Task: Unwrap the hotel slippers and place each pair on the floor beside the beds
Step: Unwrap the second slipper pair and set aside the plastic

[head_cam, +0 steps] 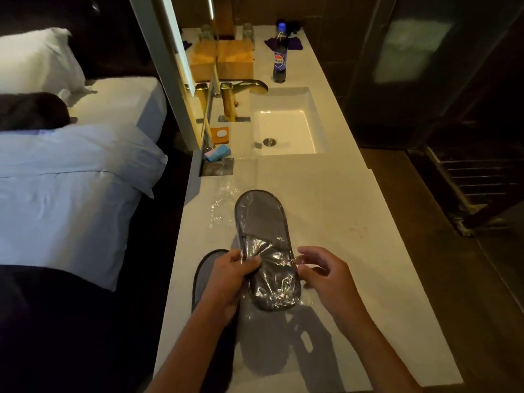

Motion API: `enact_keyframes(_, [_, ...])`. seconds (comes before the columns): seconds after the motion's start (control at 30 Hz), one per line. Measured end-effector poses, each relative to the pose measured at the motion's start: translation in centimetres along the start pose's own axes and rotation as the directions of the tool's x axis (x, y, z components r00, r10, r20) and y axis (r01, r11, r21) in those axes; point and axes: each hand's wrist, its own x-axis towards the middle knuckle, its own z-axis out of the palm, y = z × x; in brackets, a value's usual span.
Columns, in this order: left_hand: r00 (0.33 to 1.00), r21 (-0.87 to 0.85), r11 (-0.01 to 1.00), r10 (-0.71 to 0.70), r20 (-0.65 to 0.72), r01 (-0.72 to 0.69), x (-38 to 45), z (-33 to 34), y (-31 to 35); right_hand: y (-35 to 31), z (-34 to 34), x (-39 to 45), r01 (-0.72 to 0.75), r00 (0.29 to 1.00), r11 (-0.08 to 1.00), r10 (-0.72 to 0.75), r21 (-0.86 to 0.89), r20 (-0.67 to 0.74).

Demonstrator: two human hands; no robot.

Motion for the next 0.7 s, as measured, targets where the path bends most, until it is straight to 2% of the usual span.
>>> enact_keyframes(0.2, [0.991,0.012,0.992,0.125,-0.038,-0.125,-1.1,-1.5,2.5,-2.0,0.3,-1.9,0.065,0.989,0.989,-0.046,-0.131,0.142])
enact_keyframes(0.43, [0.988,0.054,0.987,0.154,-0.028,-0.152,-1.4,-1.6,3.0,-2.3,0.5,-2.4,0.04,0.992,0.986,-0.02,-0.162,0.123])
enact_keyframes(0.7, [0.985,0.074,0.983,0.169,-0.022,-0.166,-1.5,-1.4,3.2,-2.4,0.0,-3.1,0.072,0.994,0.978,-0.054,-0.198,0.092])
